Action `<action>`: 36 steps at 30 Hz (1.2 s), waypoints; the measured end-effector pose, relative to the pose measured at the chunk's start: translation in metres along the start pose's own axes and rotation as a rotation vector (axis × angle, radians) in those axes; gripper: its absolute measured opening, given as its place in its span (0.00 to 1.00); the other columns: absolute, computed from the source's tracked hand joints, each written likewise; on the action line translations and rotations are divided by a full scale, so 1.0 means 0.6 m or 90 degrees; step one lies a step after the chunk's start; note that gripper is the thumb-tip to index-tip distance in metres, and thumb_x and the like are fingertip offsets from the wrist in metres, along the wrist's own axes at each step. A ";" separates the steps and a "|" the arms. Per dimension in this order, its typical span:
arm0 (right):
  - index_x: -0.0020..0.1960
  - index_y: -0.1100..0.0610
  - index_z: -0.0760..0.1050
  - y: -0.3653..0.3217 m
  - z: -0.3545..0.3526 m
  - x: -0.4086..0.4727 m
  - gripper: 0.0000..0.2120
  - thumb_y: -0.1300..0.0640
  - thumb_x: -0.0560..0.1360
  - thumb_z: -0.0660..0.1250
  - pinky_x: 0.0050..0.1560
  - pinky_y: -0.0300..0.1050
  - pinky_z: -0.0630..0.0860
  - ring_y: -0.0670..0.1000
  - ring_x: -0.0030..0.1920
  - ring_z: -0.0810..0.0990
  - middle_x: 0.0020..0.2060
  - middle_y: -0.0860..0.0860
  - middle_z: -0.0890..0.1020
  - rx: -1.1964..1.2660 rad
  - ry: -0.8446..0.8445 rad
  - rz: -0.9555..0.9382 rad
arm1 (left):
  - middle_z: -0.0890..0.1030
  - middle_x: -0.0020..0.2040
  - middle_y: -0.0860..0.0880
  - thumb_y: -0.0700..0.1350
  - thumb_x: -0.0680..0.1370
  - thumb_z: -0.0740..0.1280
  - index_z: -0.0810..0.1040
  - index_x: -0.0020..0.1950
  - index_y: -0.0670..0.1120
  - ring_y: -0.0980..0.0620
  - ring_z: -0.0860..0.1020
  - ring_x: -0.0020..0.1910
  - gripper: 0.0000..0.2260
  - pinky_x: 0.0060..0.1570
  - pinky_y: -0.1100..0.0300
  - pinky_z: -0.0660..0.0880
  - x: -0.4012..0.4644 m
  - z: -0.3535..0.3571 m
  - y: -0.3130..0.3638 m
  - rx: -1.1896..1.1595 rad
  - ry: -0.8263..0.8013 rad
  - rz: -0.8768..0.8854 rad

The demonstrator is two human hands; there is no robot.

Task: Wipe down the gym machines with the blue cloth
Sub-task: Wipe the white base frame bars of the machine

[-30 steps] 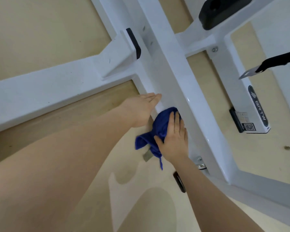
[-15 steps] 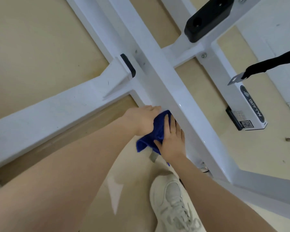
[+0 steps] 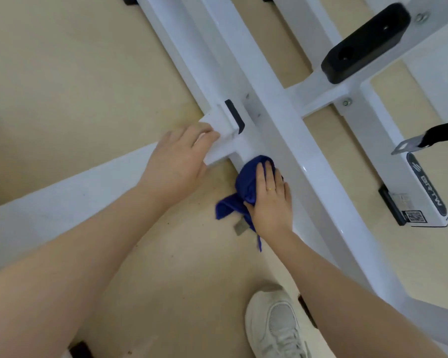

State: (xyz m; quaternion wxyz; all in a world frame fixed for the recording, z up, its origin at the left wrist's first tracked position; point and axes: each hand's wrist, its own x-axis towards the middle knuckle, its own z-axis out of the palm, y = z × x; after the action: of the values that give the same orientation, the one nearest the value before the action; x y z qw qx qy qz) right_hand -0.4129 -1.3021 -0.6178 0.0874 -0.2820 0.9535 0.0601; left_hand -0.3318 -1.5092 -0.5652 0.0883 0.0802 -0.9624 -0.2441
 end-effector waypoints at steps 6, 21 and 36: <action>0.77 0.56 0.37 -0.050 -0.012 0.094 0.44 0.46 0.76 0.64 0.73 0.48 0.48 0.54 0.75 0.49 0.77 0.52 0.47 0.021 -0.007 0.033 | 0.64 0.72 0.45 0.46 0.78 0.63 0.58 0.75 0.45 0.44 0.65 0.68 0.27 0.64 0.52 0.63 0.005 0.010 -0.013 -0.073 -0.059 -0.186; 0.72 0.57 0.60 -0.202 -0.072 0.027 0.22 0.62 0.79 0.59 0.46 0.39 0.78 0.49 0.48 0.80 0.55 0.52 0.80 1.111 -0.105 0.268 | 0.69 0.71 0.51 0.32 0.76 0.51 0.63 0.73 0.53 0.49 0.68 0.68 0.28 0.64 0.63 0.62 -0.003 0.005 -0.032 -0.340 -0.089 -0.354; 0.71 0.60 0.61 -0.218 -0.056 -0.009 0.22 0.64 0.77 0.60 0.49 0.37 0.75 0.44 0.49 0.78 0.53 0.60 0.75 0.812 -0.139 0.095 | 0.57 0.75 0.57 0.29 0.75 0.50 0.60 0.75 0.51 0.57 0.53 0.75 0.31 0.73 0.63 0.49 -0.004 -0.010 -0.031 -0.422 -0.154 -0.352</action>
State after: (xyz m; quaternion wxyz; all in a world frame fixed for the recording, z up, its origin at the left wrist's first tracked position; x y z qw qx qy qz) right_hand -0.3414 -1.4136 -0.5926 0.3295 -0.1003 0.8047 -0.4835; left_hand -0.3263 -1.5278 -0.5695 -0.0727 0.2723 -0.7781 -0.5613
